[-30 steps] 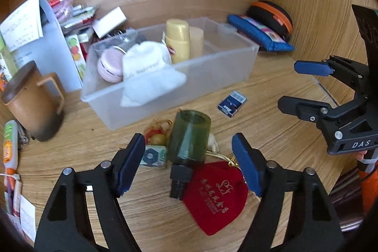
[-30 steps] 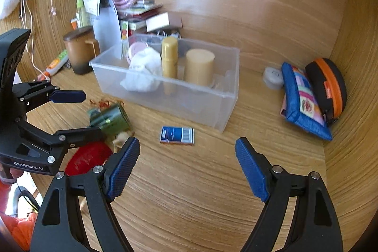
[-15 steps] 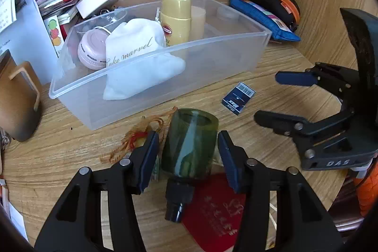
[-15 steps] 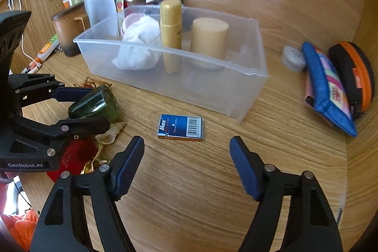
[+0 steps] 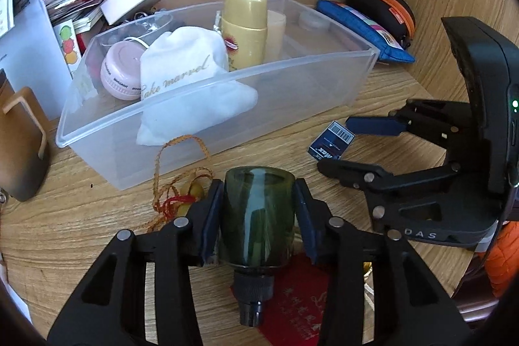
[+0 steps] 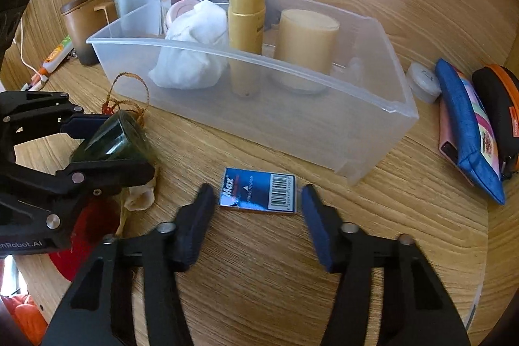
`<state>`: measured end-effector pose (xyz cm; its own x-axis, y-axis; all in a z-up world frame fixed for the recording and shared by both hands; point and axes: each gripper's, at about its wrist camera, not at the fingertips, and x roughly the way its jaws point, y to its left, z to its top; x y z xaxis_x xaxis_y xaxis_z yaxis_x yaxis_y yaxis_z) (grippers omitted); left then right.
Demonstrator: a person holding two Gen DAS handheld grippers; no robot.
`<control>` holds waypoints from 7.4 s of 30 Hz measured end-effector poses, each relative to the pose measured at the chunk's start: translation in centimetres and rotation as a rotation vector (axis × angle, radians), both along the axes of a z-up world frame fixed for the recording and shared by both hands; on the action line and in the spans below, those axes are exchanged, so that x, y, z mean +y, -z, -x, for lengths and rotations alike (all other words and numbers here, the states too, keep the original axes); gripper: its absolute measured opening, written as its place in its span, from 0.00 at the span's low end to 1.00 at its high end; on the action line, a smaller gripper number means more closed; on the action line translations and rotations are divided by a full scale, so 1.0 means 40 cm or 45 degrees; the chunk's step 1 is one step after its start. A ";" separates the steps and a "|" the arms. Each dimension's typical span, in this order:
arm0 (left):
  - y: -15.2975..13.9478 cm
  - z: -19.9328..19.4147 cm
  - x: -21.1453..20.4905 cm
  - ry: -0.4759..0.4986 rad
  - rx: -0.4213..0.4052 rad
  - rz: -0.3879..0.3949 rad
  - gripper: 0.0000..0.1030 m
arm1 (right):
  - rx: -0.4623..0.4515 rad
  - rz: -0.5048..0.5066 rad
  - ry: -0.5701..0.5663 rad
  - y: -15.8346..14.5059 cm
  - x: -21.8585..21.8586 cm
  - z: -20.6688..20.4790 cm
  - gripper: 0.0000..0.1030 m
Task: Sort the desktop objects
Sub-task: 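Grasp the blue Max card with right tool while left tool lifts green bottle, then carry the green bottle and blue card over the clear bin, then open both tools to drop the green bottle and blue card into bin, then withdraw both open tools from the bin toward the loose desk items, then grasp the blue-patterned tile charm with the left tool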
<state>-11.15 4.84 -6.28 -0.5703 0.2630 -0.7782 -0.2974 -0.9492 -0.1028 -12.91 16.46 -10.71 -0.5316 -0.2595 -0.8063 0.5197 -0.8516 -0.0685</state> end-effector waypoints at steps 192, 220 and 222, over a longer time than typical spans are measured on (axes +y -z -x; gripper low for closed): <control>0.061 -0.069 -0.178 -0.202 -0.079 0.078 0.93 | 0.070 0.098 -0.062 -0.073 -0.006 -0.123 0.60; 0.061 -0.024 -0.136 -0.070 0.015 0.131 0.41 | 0.003 0.019 -0.187 -0.006 -0.089 -0.070 0.32; 0.060 -0.026 -0.141 -0.067 0.018 0.133 0.33 | 0.004 0.018 -0.184 -0.006 -0.091 -0.070 0.32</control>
<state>-10.10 -0.80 -8.67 -0.5925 0.1499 -0.7915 -0.2473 -0.9689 0.0017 -10.10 12.83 -10.46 -0.4905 -0.3449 -0.8003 0.6370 -0.7686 -0.0592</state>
